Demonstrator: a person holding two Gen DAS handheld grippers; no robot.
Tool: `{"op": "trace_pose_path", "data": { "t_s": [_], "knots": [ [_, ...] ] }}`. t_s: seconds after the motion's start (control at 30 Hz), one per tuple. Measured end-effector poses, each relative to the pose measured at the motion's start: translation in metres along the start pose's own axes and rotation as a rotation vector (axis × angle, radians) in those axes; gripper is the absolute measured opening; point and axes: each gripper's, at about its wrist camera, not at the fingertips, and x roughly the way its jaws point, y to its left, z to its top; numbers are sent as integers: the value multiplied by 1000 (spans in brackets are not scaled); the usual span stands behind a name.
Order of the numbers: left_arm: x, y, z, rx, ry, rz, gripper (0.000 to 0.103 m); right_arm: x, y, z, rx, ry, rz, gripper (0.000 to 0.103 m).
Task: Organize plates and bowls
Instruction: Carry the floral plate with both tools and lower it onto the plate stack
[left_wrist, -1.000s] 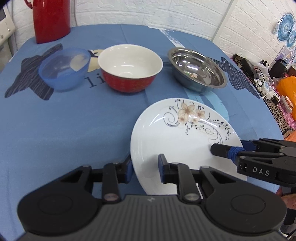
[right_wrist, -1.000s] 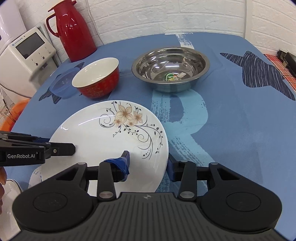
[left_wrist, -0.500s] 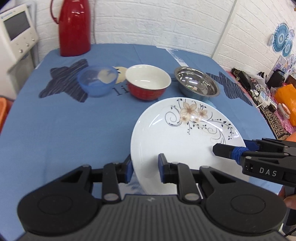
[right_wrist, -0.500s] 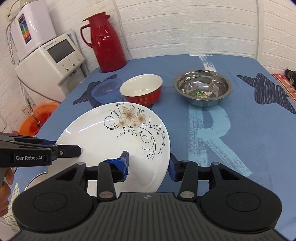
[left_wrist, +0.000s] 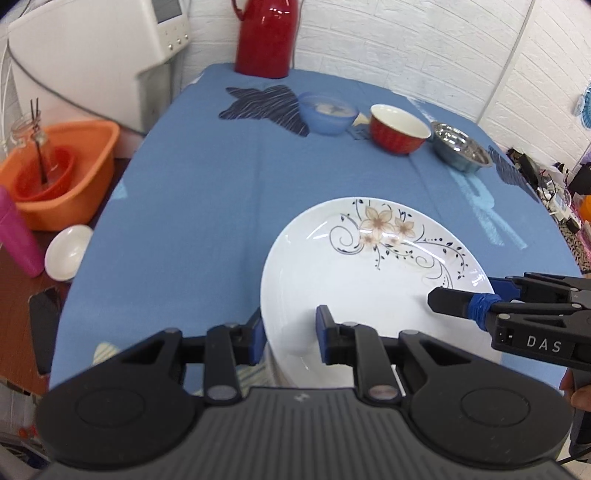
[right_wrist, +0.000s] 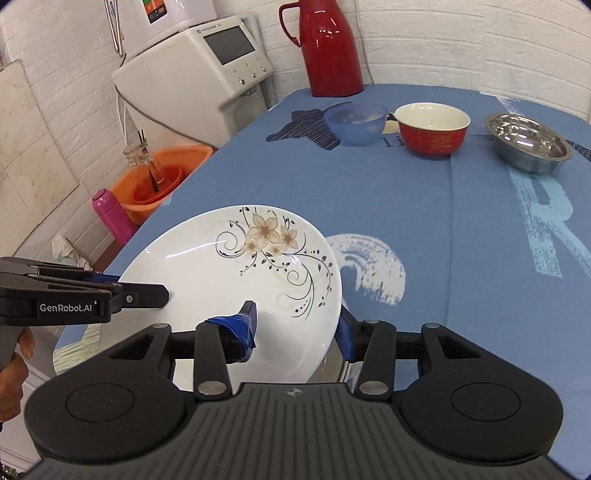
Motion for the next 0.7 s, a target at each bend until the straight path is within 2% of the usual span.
{"op": "trace_pose_path", "data": {
  "t_s": [0.17,0.37,0.47,0.6,0.7],
  "knots": [
    [4,7,-19,-3,15,-42,18,-3,4,-9,-7,7,-20,30],
    [8,9,-22,9,-6,-49,20,-2,4,-11,-2,-4,-14,31],
    [11,12,-20,6,10,-77,25,-6,2,-11,24,-14,-13,31],
    [7,9,-19,37,-12,-76,43,-7,4,-10,14,-17,-25,31],
    [1,7,-16,56,-24,-70,48,-5,8,-8,-36,7,-34,32]
  ]
}}
